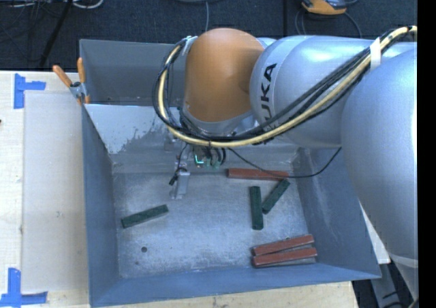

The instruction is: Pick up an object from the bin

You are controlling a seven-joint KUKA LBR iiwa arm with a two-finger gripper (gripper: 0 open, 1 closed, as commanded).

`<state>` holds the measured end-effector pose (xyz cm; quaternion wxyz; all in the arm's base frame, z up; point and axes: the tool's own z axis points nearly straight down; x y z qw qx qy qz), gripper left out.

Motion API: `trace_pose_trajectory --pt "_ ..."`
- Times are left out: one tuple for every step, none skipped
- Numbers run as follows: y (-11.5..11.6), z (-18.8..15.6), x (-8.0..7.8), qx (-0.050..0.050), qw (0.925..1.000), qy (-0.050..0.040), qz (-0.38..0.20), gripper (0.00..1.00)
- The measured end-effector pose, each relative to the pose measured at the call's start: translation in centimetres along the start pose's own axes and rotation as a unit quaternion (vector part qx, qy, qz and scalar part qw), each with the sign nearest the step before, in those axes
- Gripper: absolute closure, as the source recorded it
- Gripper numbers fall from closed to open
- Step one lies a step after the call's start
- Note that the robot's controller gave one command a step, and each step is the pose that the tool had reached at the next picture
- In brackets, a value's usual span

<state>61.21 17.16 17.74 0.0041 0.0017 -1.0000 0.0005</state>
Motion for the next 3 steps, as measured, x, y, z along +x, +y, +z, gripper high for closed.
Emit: trace_pose_trajectory --pt "2.4 11.2 5.6 0.000 0.9956 0.0007 -0.093 0.00" --pt "2.3 10.8 5.2 0.000 0.9959 -0.0033 -0.090 1.00" --pt "2.0 -4.9 5.5 -0.001 0.9947 -0.0085 -0.103 1.00"
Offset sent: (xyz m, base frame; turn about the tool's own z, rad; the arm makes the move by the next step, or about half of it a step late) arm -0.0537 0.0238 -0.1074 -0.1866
